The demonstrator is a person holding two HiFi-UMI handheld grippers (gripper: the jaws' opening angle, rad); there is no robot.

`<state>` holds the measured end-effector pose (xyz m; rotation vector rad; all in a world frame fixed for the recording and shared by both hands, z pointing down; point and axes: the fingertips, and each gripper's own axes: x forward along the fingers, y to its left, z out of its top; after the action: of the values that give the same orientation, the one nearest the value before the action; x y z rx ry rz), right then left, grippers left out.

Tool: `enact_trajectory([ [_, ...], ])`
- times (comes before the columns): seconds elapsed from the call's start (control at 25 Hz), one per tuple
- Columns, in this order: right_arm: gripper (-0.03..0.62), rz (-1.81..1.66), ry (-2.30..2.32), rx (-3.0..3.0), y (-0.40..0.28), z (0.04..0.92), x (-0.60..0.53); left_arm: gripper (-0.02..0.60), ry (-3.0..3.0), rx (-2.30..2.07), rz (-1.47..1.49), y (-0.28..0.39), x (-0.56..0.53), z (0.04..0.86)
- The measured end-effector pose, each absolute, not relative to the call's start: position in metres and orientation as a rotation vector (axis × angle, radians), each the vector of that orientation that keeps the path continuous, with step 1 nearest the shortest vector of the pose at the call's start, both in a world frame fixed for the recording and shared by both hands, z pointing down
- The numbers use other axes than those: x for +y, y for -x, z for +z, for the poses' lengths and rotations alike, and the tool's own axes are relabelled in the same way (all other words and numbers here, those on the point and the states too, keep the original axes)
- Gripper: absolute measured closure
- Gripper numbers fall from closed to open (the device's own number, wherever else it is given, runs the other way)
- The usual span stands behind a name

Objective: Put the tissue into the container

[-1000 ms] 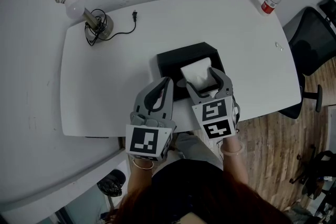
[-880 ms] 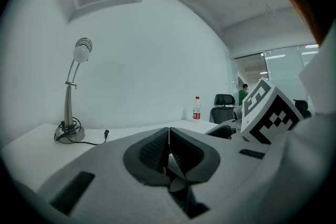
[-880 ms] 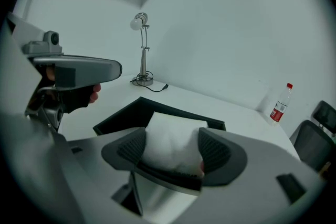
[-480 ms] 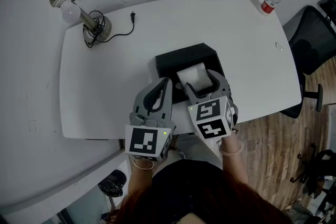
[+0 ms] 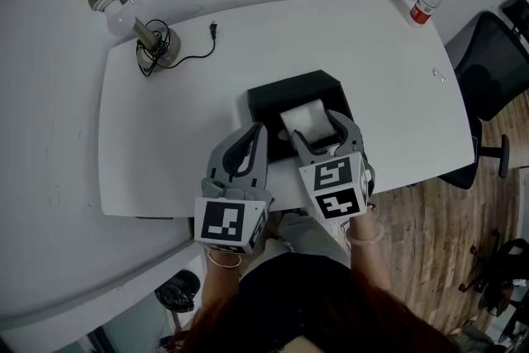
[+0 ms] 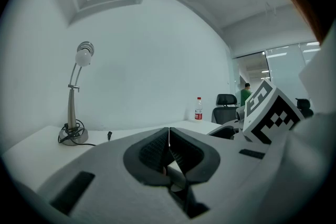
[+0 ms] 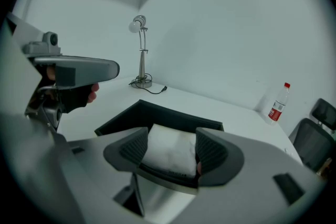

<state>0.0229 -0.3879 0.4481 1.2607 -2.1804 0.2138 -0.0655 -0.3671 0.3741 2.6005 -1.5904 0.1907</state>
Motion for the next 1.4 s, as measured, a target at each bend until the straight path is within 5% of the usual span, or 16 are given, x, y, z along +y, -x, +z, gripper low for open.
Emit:
enact_trajectory([
  [0.44, 0.298, 0.237, -1.341, -2.255, -0.021, 0.431, -0.368, 0.554, -2.623, -1.62, 0.165, 0.071, -0.347, 0.358],
  [1.4, 0.439, 0.139, -1.485, -2.302, -0.025, 0.38, -0.299, 0.554, -2.695, -1.644, 0.128, 0.078, -0.269, 0.325],
])
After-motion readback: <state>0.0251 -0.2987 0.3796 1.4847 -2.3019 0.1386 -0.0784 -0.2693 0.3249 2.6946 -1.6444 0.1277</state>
